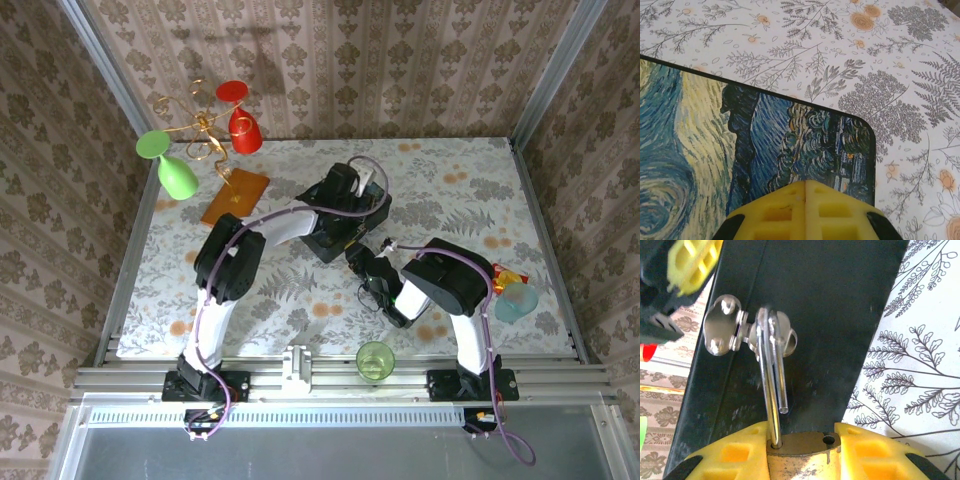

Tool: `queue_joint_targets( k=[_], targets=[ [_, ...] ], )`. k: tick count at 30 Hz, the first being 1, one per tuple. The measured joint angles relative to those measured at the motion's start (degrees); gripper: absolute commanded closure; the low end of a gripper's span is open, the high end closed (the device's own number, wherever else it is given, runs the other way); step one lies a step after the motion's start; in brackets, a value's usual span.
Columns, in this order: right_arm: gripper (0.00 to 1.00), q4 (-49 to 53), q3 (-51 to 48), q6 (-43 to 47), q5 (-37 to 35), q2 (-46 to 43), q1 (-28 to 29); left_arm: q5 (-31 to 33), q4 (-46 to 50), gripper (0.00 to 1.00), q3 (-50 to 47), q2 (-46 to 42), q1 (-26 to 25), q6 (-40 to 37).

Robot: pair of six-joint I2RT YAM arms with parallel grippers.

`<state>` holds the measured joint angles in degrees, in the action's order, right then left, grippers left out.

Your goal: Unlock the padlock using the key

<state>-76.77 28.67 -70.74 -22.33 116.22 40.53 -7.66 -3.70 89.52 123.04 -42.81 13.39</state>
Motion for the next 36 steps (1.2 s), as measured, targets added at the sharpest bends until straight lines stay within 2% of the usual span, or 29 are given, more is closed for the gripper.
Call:
queue_joint_targets(
  k=[8,21,27,31,36],
  targets=[
    [1.00,0.26,0.11,1.07,0.44,-0.15,-2.89,0.61,-10.19,1.00,-9.42,-3.48,-0.31,0.33],
    [1.00,3.13,0.22,3.80,-0.02,-2.03,-5.92,0.59,-14.80,1.00,-14.21,-5.46,-0.42,0.09],
    [1.00,11.19,0.20,6.47,2.01,-10.60,-9.75,0.46,-14.51,1.00,-14.84,-6.14,-0.50,-0.13],
    [1.00,23.89,0.94,10.95,9.22,-19.98,-13.81,0.11,-12.76,0.96,-14.67,-6.80,-0.17,-0.07],
    [1.00,59.21,12.96,25.62,15.43,-31.39,-16.15,-0.26,-4.76,0.86,-11.78,-8.07,0.81,1.07]
  ],
)
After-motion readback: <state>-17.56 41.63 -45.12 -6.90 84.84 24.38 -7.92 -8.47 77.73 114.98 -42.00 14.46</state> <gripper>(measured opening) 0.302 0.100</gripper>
